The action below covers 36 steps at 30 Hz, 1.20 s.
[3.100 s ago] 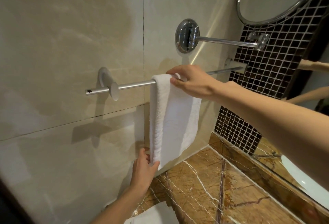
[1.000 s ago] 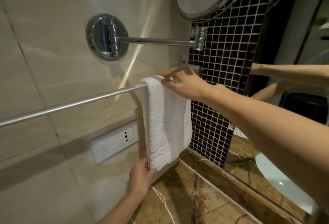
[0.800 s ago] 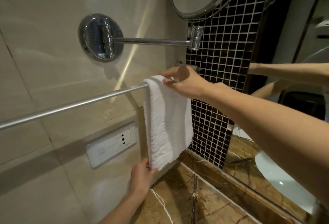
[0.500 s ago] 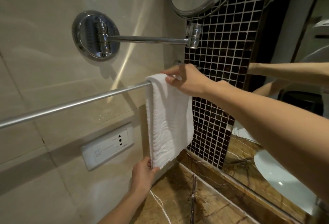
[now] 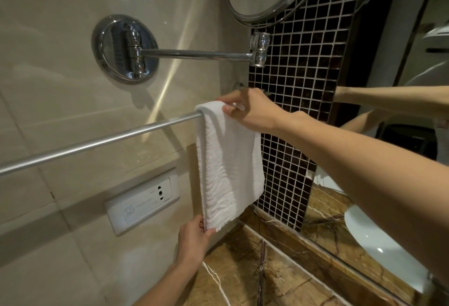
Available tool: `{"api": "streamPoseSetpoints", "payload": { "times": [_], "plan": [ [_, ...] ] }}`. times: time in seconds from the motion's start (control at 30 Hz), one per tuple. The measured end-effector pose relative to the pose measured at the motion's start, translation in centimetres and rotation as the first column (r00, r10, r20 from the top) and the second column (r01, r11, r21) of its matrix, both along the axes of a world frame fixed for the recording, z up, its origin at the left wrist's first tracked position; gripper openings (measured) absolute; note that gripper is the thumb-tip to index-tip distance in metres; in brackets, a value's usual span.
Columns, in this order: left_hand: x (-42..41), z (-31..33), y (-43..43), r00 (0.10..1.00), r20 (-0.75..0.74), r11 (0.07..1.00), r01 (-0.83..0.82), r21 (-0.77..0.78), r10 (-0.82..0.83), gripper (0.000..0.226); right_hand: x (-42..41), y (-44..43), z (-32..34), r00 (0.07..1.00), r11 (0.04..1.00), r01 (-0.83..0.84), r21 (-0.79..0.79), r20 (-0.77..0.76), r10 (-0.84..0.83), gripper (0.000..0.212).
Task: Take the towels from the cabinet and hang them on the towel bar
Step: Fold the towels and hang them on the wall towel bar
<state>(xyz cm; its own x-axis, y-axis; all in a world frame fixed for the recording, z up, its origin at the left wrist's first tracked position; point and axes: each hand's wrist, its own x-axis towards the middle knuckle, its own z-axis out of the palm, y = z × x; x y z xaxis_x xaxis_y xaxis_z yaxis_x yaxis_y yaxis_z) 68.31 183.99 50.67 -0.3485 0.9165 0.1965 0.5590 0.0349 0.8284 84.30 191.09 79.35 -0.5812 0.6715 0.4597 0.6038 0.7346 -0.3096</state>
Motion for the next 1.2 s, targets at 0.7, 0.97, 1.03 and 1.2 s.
{"api": "streamPoseSetpoints", "payload": {
  "times": [0.7, 0.97, 1.03, 1.2],
  "plan": [
    [0.3, 2.7, -1.7, 0.999, 0.035, 1.000, -0.012, 0.019, 0.011, 0.058, 0.4, -2.0, 0.2, 1.000, 1.000, 0.016, 0.020, -0.019, -0.015, 0.043],
    [-0.5, 5.4, -4.5, 0.999, 0.006, 0.998, -0.039, 0.043, 0.039, 0.069, 0.9, -5.4, 1.2, 0.991, 0.995, 0.034, 0.094, 0.129, -0.046, 0.062],
    [-0.7, 6.1, -5.6, 0.999, 0.006, 0.998, -0.040, 0.042, 0.039, 0.070, 1.0, -6.3, 1.2, 0.991, 0.995, 0.043, 0.085, 0.122, -0.053, 0.058],
    [-1.9, 7.6, -8.2, 0.998, -0.039, 0.997, -0.047, 0.061, 0.050, 0.068, 1.4, -9.0, 0.5, 0.995, 0.997, 0.021, 0.068, 0.097, -0.028, 0.048]
  ]
}}
